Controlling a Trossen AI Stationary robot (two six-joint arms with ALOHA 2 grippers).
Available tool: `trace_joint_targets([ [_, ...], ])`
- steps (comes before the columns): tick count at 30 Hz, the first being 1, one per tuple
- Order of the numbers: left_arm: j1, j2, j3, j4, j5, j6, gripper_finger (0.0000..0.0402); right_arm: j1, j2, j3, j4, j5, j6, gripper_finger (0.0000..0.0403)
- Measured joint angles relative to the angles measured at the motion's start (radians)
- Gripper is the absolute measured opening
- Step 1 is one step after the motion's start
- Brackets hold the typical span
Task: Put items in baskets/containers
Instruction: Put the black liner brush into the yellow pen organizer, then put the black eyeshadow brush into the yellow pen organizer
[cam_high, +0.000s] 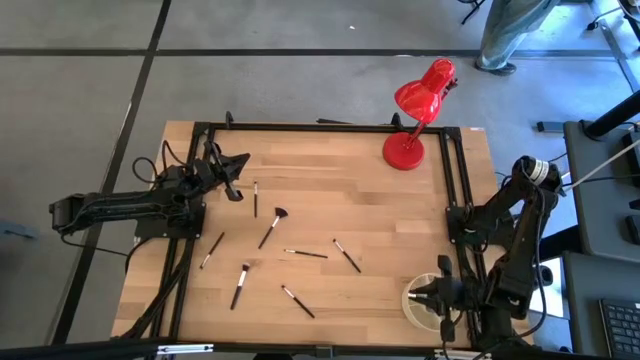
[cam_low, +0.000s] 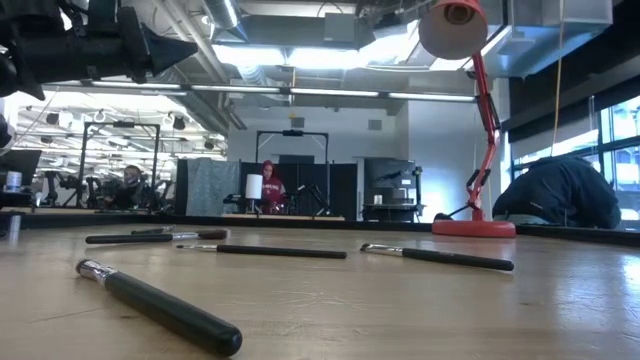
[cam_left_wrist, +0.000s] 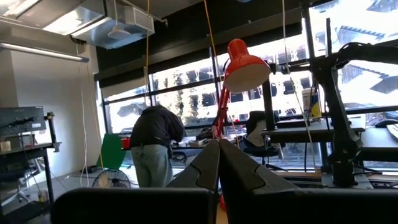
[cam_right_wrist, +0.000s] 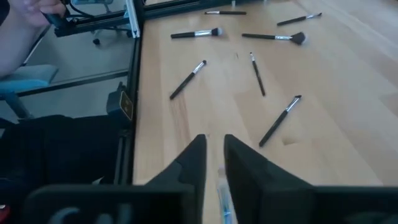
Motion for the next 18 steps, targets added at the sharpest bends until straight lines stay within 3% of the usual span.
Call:
trace_joint_targets([
  [5, 0.000, 0.000, 0.000, 0.000, -0.005, -0.004, 0.0006, -0.016, -0.013, 0.000, -0.021, 0.000, 0.028, 0.0102],
  [12, 0.000, 0.000, 0.000, -0.014, -0.006, -0.004, 0.0004, -0.112, -0.063, 0.044, -0.043, -0.051, -0.002, 0.0107],
  [15, 0.000, 0.000, 0.000, -0.014, -0.006, 0.000, 0.0004, -0.186, -0.070, 0.082, -0.116, -0.161, 0.014, 0.0108],
  [18, 0.000, 0.000, 0.000, -0.014, -0.009, 0.008, 0.0004, -0.296, -0.070, 0.141, -0.255, -0.370, 0.060, 0.0108],
])
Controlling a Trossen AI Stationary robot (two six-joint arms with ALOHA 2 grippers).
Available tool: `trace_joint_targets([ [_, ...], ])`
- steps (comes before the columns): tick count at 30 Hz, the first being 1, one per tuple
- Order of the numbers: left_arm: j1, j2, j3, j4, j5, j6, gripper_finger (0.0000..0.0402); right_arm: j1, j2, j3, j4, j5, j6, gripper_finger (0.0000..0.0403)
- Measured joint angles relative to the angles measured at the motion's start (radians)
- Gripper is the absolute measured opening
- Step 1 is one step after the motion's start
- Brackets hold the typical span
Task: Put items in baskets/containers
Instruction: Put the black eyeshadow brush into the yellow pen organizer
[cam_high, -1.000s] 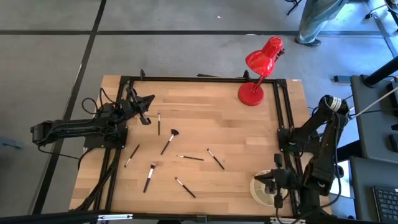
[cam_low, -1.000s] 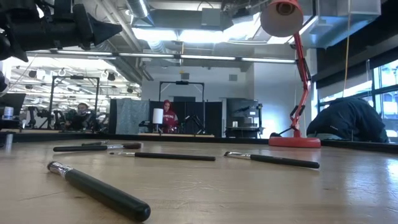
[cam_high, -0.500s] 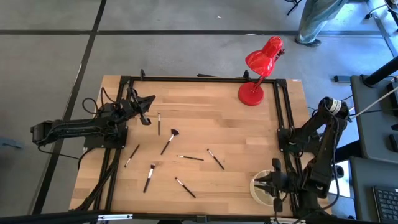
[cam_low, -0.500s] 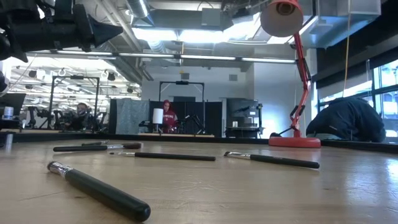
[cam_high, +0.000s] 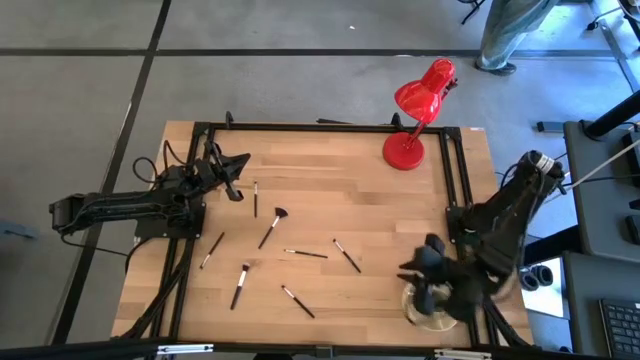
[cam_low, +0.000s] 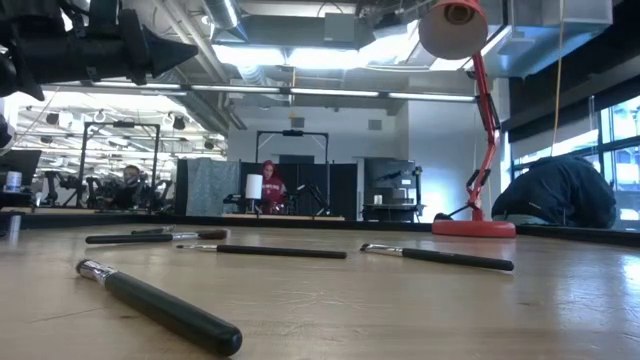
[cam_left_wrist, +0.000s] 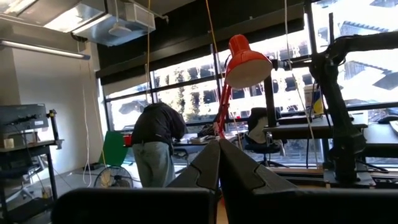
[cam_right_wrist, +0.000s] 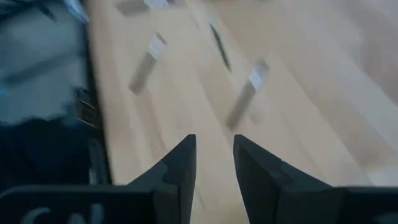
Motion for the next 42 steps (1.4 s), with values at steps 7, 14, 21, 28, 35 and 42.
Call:
trace_joint_targets([
  [7, 0.000, 0.000, 0.000, 0.000, 0.000, 0.006, 0.0004, -0.248, 0.000, 0.124, -0.164, -0.478, -0.063, 0.0108],
  [14, 0.000, 0.000, 0.000, -0.002, 0.000, 0.006, 0.0004, -0.401, 0.000, 0.125, -0.170, -0.835, -0.110, 0.0108],
  [21, 0.000, 0.000, 0.000, -0.030, -0.025, 0.015, 0.0004, -0.468, 0.053, 0.125, -0.018, -0.884, -0.193, 0.0108],
  [28, 0.000, 0.000, 0.000, -0.030, -0.026, 0.015, 0.0004, -0.493, 0.240, 0.124, -0.017, -1.048, -0.248, 0.0108],
  [35, 0.000, 0.000, 0.000, -0.030, -0.026, 0.027, 0.0004, -0.477, 0.331, 0.124, -0.025, -1.256, -0.234, 0.0108],
  [42, 0.000, 0.000, 0.000, -0.030, -0.026, 0.027, 0.0004, -0.448, 0.307, 0.177, -0.231, -1.304, -0.188, 0.0108],
])
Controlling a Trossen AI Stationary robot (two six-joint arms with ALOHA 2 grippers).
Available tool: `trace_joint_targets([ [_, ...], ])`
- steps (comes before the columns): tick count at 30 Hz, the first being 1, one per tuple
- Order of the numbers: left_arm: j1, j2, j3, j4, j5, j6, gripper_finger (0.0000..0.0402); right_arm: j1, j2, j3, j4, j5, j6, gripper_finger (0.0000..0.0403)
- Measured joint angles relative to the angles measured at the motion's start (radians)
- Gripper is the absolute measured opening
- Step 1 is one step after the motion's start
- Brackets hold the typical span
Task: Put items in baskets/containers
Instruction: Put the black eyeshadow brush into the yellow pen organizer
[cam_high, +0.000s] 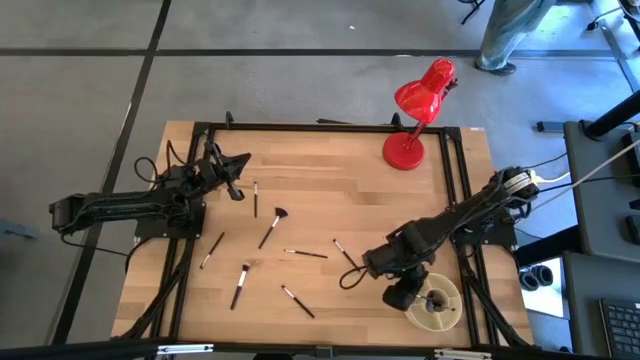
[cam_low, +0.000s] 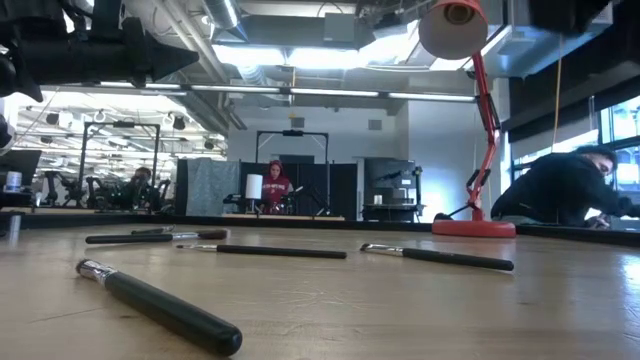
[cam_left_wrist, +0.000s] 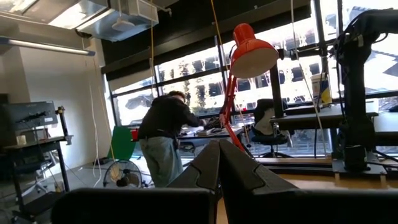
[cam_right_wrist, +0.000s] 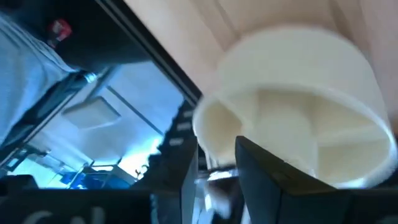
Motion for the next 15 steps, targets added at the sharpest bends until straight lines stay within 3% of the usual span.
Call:
trace_joint_targets([
  [5, 0.000, 0.000, 0.000, 0.000, 0.000, 0.000, 0.0004, 0.033, -0.012, 0.122, -0.181, 0.062, 0.029, 0.0108],
  [9, 0.000, 0.000, 0.000, 0.000, 0.000, -0.001, 0.0004, 0.053, -0.014, 0.217, -0.225, 0.177, 0.016, 0.0108],
  [11, 0.000, 0.000, 0.000, 0.000, 0.000, -0.001, 0.0004, 0.053, -0.014, 0.244, -0.201, 0.285, -0.025, 0.0108],
  [15, 0.000, 0.000, 0.000, 0.000, 0.000, -0.004, 0.0004, 0.040, -0.014, 0.236, -0.067, 0.643, -0.111, 0.0108],
])
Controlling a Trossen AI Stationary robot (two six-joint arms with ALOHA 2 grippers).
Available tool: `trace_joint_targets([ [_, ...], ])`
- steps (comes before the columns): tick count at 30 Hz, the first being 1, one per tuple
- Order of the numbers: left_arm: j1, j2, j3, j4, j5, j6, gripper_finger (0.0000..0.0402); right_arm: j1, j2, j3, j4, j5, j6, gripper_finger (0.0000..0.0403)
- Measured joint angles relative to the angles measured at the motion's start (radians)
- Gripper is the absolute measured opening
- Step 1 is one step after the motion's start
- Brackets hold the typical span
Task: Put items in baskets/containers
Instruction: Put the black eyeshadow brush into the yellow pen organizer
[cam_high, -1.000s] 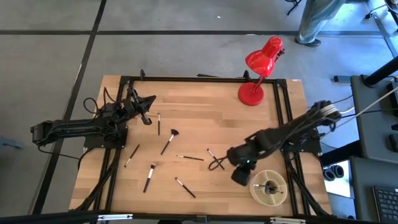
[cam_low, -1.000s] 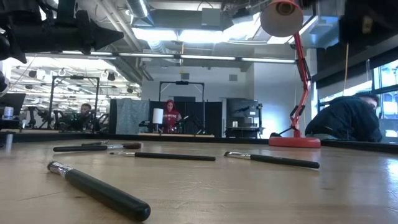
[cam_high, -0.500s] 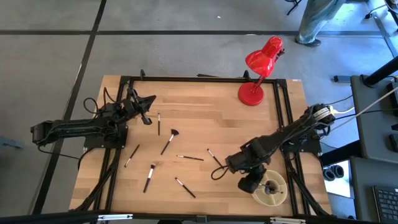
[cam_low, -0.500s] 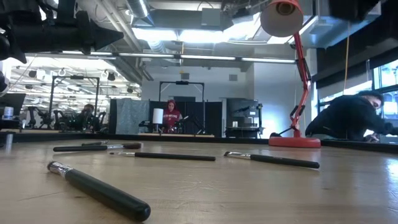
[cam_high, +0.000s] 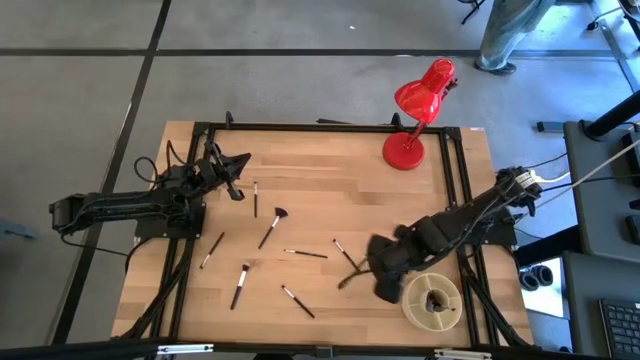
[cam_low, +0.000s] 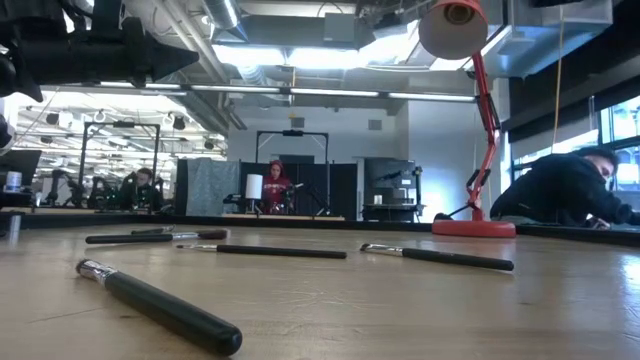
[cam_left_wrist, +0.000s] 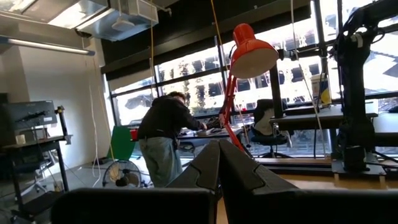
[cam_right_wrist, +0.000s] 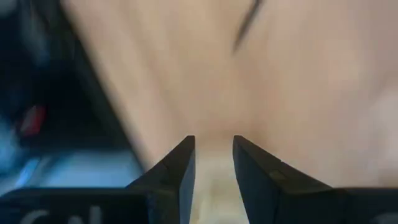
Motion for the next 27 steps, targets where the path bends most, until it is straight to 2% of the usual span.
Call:
trace_joint_targets([
  [2, 0.000, 0.000, 0.000, 0.000, 0.000, 0.000, 0.0004, -0.023, 0.010, -0.036, 0.094, 0.144, -0.004, 0.0108],
  [4, 0.000, 0.000, 0.000, 0.000, 0.001, 0.000, 0.0004, -0.047, 0.029, -0.080, 0.194, 0.243, 0.000, 0.0108],
  [7, 0.000, 0.000, 0.000, 0.000, 0.000, 0.000, 0.0004, -0.097, 0.066, -0.145, 0.340, 0.306, -0.039, 0.0108],
  [13, 0.000, 0.000, 0.000, 0.001, 0.000, 0.009, 0.0004, -0.236, 0.175, -0.190, 0.498, 0.257, -0.191, 0.0108],
  [20, 0.000, 0.000, 0.000, 0.006, -0.020, 0.050, 0.0004, -0.355, 0.324, -0.190, 0.645, 0.100, -0.288, 0.0108],
  [27, 0.000, 0.000, 0.000, 0.006, -0.024, 0.053, 0.0004, -0.394, 0.388, -0.190, 0.618, 0.044, -0.292, 0.0108],
])
